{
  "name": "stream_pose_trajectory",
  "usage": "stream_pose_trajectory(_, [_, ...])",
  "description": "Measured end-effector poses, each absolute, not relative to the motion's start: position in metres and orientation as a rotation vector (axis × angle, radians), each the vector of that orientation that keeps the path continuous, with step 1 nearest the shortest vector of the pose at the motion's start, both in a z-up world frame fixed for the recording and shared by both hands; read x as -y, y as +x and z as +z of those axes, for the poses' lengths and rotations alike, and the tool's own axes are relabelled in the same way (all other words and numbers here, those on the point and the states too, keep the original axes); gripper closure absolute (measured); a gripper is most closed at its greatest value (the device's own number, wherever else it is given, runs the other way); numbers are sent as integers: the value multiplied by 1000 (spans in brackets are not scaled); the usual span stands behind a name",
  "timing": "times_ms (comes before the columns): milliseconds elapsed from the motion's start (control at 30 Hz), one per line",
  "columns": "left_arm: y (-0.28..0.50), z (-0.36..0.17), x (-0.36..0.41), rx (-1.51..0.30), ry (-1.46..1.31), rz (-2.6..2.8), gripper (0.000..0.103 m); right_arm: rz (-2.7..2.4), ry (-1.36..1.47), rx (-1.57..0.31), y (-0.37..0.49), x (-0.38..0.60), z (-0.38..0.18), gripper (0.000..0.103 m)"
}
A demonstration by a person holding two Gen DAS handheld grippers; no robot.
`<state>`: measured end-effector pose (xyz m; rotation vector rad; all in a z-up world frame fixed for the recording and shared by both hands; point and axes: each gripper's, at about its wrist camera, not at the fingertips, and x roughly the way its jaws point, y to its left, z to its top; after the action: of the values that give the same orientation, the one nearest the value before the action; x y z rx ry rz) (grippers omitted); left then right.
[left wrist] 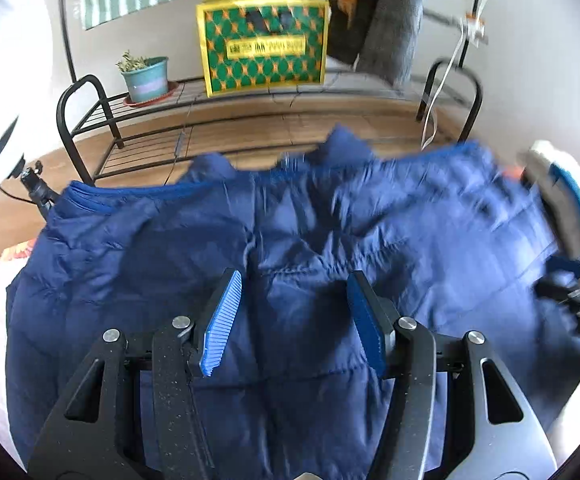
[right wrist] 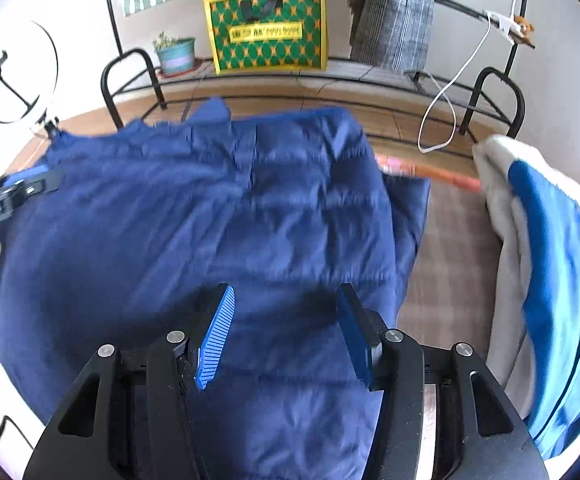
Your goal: Fold large clothes
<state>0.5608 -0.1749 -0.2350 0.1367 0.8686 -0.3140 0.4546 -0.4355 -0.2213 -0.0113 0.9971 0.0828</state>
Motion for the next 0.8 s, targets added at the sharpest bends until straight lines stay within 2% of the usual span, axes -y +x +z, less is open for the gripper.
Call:
stream_pose_trajectory(100, [563, -260, 182, -872, 173, -293, 43, 95, 22, -995, 453, 440, -225, 51])
stream_pose_trajectory(233, [563, -263, 183, -842, 176, -289, 43, 93, 36, -999, 453, 440, -231, 51])
stream_pose_trajectory(367, [551, -243, 172, -873, 168, -296, 43, 52, 129, -997, 436, 454, -217, 51])
stream_pose_trajectory(500, [513, -215, 147, -823, 94, -336, 43, 1, 369, -981, 386, 491, -195, 51])
stream_pose_trajectory(633, [474, -219, 142, -818, 135, -359, 43, -49, 532, -1009, 344, 510, -198, 41])
stream_pose_trajectory(800, [446, -242, 150, -815, 207, -332, 43, -91, 703, -1017, 316, 511, -222, 36])
